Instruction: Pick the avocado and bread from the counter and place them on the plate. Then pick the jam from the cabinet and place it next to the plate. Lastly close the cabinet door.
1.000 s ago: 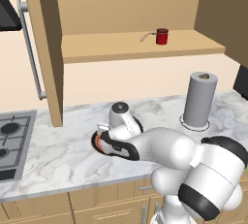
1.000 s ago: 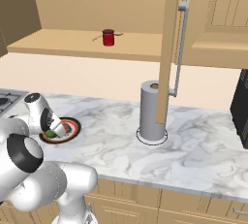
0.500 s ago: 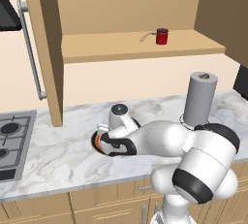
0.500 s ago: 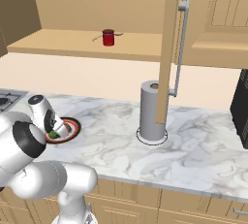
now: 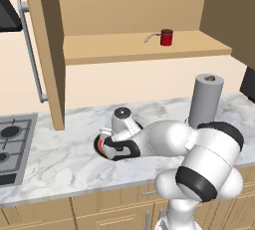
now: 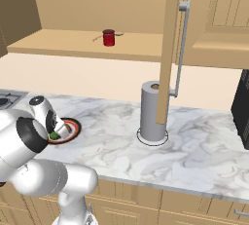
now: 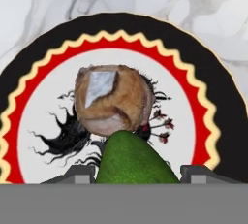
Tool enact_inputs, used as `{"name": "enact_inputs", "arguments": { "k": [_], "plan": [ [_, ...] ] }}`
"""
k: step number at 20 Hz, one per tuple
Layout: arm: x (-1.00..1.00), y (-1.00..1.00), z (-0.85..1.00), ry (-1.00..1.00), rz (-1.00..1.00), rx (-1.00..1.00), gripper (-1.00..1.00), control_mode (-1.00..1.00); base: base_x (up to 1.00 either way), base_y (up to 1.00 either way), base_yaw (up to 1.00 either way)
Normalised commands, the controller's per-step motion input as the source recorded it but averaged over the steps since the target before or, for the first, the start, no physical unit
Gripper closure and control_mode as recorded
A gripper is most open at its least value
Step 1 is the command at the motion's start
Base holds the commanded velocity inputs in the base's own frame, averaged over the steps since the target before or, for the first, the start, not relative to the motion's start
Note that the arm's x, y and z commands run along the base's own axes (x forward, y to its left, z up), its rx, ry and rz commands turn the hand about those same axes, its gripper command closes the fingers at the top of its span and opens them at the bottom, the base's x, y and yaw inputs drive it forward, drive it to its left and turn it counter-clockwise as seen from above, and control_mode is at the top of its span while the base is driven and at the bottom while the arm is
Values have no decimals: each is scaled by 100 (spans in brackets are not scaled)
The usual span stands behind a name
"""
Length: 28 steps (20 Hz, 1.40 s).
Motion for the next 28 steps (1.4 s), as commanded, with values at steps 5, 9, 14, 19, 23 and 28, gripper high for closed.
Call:
{"name": "enact_inputs", "arguments": {
  "k": [5,9,14,19,23,28],
  "plan": [
    [2,0,-9,0,0,0,100,-100,0,0,0],
    [5,0,-10,0,0,-1,100,-100,0,0,0],
    [3,0,-4,0,0,0,-100,-100,0,0,0],
    [0,0,11,0,0,0,-100,-100,0,0,0],
    [0,0,23,-2,0,0,-100,-100,0,0,0],
    [0,0,31,-3,0,0,-100,-100,0,0,0]
  ]
}}
